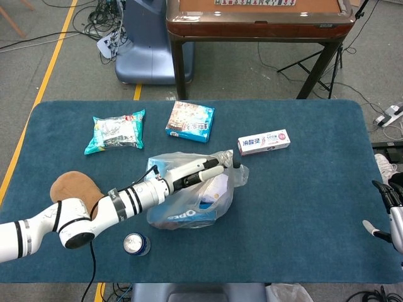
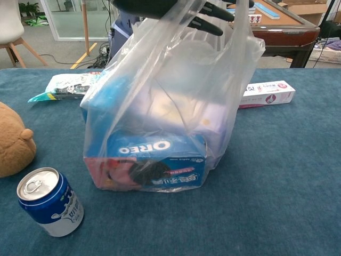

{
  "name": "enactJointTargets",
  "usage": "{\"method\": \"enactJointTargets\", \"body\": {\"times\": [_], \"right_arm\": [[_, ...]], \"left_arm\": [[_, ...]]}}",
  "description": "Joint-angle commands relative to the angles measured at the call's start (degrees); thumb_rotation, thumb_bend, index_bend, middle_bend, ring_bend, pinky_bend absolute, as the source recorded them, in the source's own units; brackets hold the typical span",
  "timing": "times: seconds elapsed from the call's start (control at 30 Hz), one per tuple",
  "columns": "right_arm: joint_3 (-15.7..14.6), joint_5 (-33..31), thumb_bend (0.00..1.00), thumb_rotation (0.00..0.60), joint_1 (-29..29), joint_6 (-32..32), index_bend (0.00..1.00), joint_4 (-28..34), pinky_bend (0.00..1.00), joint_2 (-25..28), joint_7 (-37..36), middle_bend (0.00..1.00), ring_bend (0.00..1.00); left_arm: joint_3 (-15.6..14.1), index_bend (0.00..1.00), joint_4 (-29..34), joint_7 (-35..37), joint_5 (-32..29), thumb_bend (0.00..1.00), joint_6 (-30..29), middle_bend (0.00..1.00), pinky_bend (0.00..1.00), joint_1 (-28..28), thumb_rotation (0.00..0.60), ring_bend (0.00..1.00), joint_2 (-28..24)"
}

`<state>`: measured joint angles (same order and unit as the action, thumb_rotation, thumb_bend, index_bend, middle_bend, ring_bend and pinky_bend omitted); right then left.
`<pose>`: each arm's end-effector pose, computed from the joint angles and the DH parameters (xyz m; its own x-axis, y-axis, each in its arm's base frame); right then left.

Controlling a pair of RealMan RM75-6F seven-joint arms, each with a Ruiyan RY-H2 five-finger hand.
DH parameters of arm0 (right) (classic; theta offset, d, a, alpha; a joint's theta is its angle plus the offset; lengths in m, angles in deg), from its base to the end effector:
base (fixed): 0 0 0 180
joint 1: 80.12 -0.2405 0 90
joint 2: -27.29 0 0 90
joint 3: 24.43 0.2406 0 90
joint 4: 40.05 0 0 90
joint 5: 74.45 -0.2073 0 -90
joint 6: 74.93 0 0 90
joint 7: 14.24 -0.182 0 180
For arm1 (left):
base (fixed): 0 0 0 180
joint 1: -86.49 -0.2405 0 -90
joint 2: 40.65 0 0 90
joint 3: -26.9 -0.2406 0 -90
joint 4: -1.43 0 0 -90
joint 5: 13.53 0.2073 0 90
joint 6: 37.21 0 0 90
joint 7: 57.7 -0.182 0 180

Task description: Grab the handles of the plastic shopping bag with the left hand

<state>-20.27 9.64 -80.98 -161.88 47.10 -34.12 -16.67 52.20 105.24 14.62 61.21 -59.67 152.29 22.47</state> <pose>-0.3309 -0.2009 0.1923 0.4798 0.0313 0.8768 -0.8749 0.0922 0.4754 0.0809 0.3525 0.0448 -0.3170 0.8791 0.3559 0.7482 0.0012 0.6635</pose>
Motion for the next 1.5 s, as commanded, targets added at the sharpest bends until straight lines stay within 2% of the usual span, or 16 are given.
{"method": "enactJointTargets", "body": {"times": [0.03, 0.3, 0.43, 0.67, 0.93, 1.13, 1.3, 1.4, 1.5], "right_arm": [[0.0, -0.1, 0.13, 0.6, 0.0, 0.1, 0.13, 0.0, 0.21, 0.0, 0.0, 0.21, 0.11], [0.2, -0.3, 0.13, 0.6, -0.4, 0.7, 0.13, 0.1, 0.21, 0.0, 0.2, 0.21, 0.11], [0.2, -0.1, 0.13, 0.6, -0.5, 0.7, 0.13, 0.1, 0.21, -0.1, 0.3, 0.21, 0.11], [0.2, -0.3, 0.13, 0.6, -0.3, 0.6, 0.13, 0.1, 0.21, 0.0, 0.2, 0.21, 0.11], [0.1, -0.7, 0.13, 0.6, 0.3, 0.3, 0.13, -0.2, 0.21, 0.1, -0.2, 0.21, 0.11], [0.2, -0.9, 0.13, 0.6, 0.3, 0.4, 0.13, -0.3, 0.21, 0.0, -0.2, 0.21, 0.11], [0.1, -1.0, 0.13, 0.6, 0.5, 0.3, 0.13, -0.1, 0.21, 0.1, 0.0, 0.21, 0.11], [0.2, -1.1, 0.13, 0.6, 0.5, 0.3, 0.13, 0.0, 0.21, 0.2, 0.1, 0.21, 0.11], [0.2, -1.1, 0.13, 0.6, 0.5, 0.4, 0.13, 0.0, 0.21, 0.1, 0.1, 0.21, 0.11]], "left_arm": [[0.7, 0.1, 0.1, 0.7, -0.1, 0.2, -0.5, 0.07, 0.0, -0.6, 0.092, 0.02, 0.3], [3.1, 0.08, 2.8, 6.8, 2.1, 0.2, 0.3, 0.07, 0.0, -2.5, 0.096, 0.02, 0.2], [3.8, 0.09, 3.0, 10.0, 3.2, 0.2, 1.2, 0.07, 0.0, -2.5, 0.134, 0.02, 1.2], [3.9, 0.09, 0.4, 9.8, 2.7, 0.2, 1.1, 0.07, 0.0, -0.9, 0.155, 0.02, 4.6], [4.6, 0.1, -3.5, 7.1, -1.2, 0.2, 0.7, 0.07, 0.0, 0.7, 0.171, 0.02, 7.5], [6.9, 0.13, -4.4, 9.7, -5.4, 0.2, 3.5, 0.09, 0.02, 1.0, 0.268, 0.06, 9.3], [10.7, 0.23, -4.1, 14.0, -9.1, 0.2, 7.2, 0.21, 0.19, -0.1, 0.368, 0.21, 10.8], [13.1, 0.25, -4.0, 14.6, -9.8, 0.2, 10.1, 0.26, 0.36, -1.1, 0.418, 0.29, 11.2], [15.5, 0.26, -4.1, 14.3, -10.8, 0.2, 12.5, 0.29, 0.45, -2.5, 0.469, 0.35, 11.6]]}}
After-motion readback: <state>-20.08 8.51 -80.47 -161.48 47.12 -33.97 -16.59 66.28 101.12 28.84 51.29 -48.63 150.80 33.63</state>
